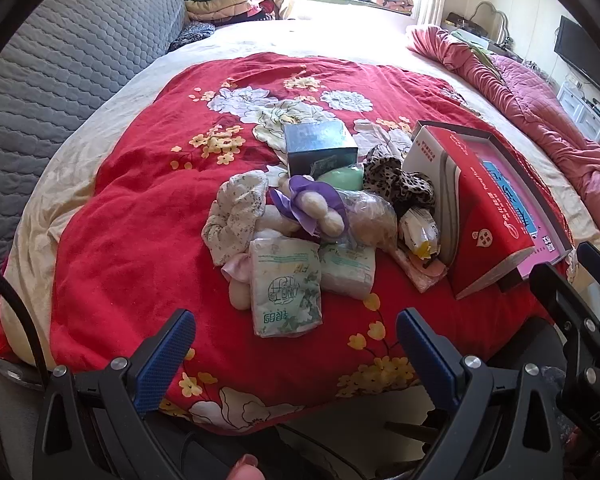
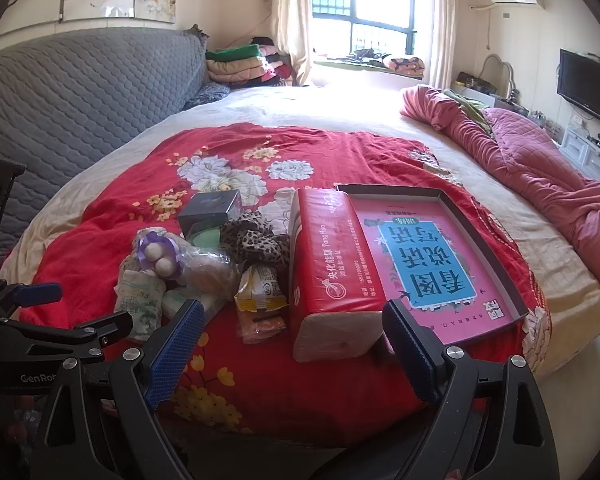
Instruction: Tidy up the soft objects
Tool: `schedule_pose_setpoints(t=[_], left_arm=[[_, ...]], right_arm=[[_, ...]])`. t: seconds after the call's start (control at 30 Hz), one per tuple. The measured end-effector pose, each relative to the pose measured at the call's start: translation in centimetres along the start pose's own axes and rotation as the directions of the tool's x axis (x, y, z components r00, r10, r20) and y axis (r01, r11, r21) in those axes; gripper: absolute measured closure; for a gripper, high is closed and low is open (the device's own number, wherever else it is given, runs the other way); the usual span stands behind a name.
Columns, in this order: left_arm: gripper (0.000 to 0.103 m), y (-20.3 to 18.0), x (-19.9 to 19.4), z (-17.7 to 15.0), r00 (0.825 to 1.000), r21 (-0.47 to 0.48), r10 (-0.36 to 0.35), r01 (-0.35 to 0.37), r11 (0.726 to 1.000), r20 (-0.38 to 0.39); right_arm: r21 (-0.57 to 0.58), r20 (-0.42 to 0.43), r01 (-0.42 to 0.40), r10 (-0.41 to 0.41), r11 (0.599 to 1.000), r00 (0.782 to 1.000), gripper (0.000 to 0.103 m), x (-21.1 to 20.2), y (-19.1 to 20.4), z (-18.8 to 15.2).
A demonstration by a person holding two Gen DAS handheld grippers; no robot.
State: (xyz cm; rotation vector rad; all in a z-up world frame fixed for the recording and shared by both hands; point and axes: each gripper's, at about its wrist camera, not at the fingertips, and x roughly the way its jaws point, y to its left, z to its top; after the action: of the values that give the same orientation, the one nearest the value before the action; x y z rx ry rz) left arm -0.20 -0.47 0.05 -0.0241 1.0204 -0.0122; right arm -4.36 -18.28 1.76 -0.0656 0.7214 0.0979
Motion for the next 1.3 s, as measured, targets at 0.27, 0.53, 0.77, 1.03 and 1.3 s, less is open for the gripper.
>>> schedule_pose_setpoints(t=[0.27, 0.53, 0.77, 1.03, 1.3], left_arm=[[0.002, -0.1, 0.0, -0.1, 1.000, 0.000, -0.001, 0.001, 1.000, -0.006], [0.002, -0.1, 0.1, -0.1, 1.000, -0.001, -0.003, 0.003, 1.000, -0.009], [0.002, -0.1, 0.2, -0.1, 1.000, -0.005, -0.007, 0.007, 1.000, -0.005], [0.002, 0.3, 0.4, -0.3, 1.000, -0.018, -0.026, 0.026, 1.000, -0.017], [0.002, 3.1, 1.7, -1.4, 0.994, -0.093, -0.085, 0.078, 0.993, -0.075]], right_arm=[[-0.002, -0.002, 0.001, -0.001, 1.000, 1.000, 0.012, 0.0, 0.0, 0.0], [-0.001, -0.001, 0.002, -0.002, 1.000, 1.000, 0.012, 0.0, -0.1, -0.1], [0.000, 0.000, 0.006, -0.006, 1.000, 1.000, 0.012, 0.0, -0.2, -0.1], [0.000, 0.001, 0.004, -0.004, 1.000, 1.000, 0.012, 0.0, -0.3, -0.1], [0.018, -0.016, -0.010, 0.010, 1.000, 1.000, 0.012, 0.9, -0.6, -0.1]])
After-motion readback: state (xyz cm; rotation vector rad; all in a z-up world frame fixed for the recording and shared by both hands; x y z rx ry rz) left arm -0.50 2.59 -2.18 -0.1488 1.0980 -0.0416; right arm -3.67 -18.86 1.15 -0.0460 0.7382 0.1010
